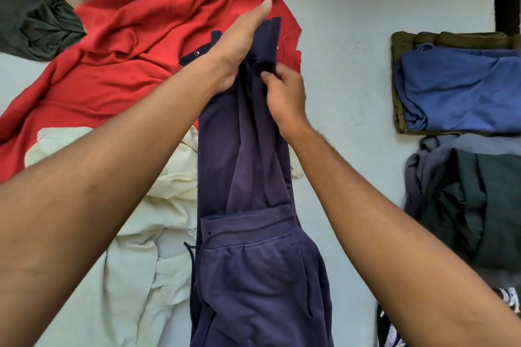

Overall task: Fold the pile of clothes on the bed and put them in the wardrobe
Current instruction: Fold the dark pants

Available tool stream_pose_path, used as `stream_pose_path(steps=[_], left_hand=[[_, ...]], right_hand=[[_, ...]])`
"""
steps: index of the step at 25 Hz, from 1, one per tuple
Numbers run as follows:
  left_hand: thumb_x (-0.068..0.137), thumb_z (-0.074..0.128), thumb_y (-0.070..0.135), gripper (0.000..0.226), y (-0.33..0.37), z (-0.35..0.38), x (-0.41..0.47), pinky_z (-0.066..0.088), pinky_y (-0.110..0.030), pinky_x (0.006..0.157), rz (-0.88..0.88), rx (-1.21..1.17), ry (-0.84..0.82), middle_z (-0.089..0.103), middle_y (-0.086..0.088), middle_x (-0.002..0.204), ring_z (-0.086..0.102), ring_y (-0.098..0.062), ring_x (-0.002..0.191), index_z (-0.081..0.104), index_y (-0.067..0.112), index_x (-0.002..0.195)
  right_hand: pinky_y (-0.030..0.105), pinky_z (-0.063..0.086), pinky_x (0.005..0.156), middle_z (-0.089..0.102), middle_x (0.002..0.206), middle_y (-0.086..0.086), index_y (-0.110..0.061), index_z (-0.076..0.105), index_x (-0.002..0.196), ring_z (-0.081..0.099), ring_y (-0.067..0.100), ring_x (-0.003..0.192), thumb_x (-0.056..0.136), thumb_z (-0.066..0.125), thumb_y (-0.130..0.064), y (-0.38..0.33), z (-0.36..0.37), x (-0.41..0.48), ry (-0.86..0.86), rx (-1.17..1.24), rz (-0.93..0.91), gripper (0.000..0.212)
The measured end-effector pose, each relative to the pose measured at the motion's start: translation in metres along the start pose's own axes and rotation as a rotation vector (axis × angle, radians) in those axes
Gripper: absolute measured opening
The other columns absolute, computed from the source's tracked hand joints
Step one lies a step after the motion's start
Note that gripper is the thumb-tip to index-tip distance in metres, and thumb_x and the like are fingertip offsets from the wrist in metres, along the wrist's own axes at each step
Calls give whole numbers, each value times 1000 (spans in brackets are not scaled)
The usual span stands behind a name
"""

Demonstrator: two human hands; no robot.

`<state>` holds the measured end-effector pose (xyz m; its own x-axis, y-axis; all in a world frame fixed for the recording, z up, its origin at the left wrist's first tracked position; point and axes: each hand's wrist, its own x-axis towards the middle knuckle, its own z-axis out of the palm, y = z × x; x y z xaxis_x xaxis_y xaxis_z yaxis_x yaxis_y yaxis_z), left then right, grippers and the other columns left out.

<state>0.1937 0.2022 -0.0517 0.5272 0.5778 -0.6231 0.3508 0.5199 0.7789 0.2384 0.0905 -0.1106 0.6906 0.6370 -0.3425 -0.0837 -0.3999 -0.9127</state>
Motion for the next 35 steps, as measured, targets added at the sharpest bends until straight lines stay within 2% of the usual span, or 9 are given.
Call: stream_pose_path(steps=[4,8,11,16,20,25,28,32,35], left_hand=[[102,50,41,15,-33,-16,-6,45,-28,82,-2,110,51,63,7,91,60,-8,89,56,28,96],[95,59,45,19,-32,-22,-18,48,-27,78,-38,-10,-130,69,9,89,64,-8,83,64,27,97],[97,57,37,37,-27,-20,-33,54,-33,94,-67,-284,-318,69,-8,119,67,-22,109,64,13,125],[100,56,19,38,-24,-41,-36,50,-43,105,84,-287,-244,65,-16,129,64,-28,116,57,3,134],[82,69,41,41,-16,-74,-9,54,-49,90,434,523,142,71,-16,108,66,-23,92,62,10,108],[95,54,44,40,-53,-80,40,44,-50,75,545,1115,354,67,-21,102,61,-46,97,51,8,112],[98,47,47,49,-62,-79,46,43,-50,77,553,1234,393,64,-23,110,59,-47,101,48,7,126],[95,49,44,62,-72,-56,-8,37,-45,102,804,1231,557,48,-15,144,46,-36,131,43,10,147],[90,58,20,56,-133,-33,-67,35,-50,114,926,1250,345,44,-25,150,40,-40,142,50,-4,140]], right_hand=[[39,51,85,69,97,16,-2,70,101,64,30,90,72,59,-12,-6,-18,11,-71,758,314,33],[42,53,91,66,111,23,3,64,119,65,36,95,77,58,-16,-17,-39,12,-362,868,304,46],[48,50,104,65,120,24,0,62,126,65,36,106,93,57,-12,-31,-41,14,-487,847,200,36],[44,56,95,73,108,17,0,69,115,70,26,98,95,63,-11,-42,-36,33,-295,439,-21,23],[26,48,73,65,82,-12,-17,66,96,61,2,77,96,58,-25,-35,-14,42,-93,-177,-333,11],[38,42,71,72,99,8,-14,63,106,64,34,94,100,53,-34,3,5,76,-46,-712,-431,23],[38,45,77,71,111,7,-19,62,120,64,33,103,96,54,-39,11,2,86,-50,-829,-478,32],[41,49,87,65,119,8,-15,61,133,60,32,103,93,57,-28,0,-12,43,182,-699,-636,42],[48,48,81,66,107,10,-11,68,116,58,34,92,84,59,-17,18,-17,-35,-40,-750,-761,33]])
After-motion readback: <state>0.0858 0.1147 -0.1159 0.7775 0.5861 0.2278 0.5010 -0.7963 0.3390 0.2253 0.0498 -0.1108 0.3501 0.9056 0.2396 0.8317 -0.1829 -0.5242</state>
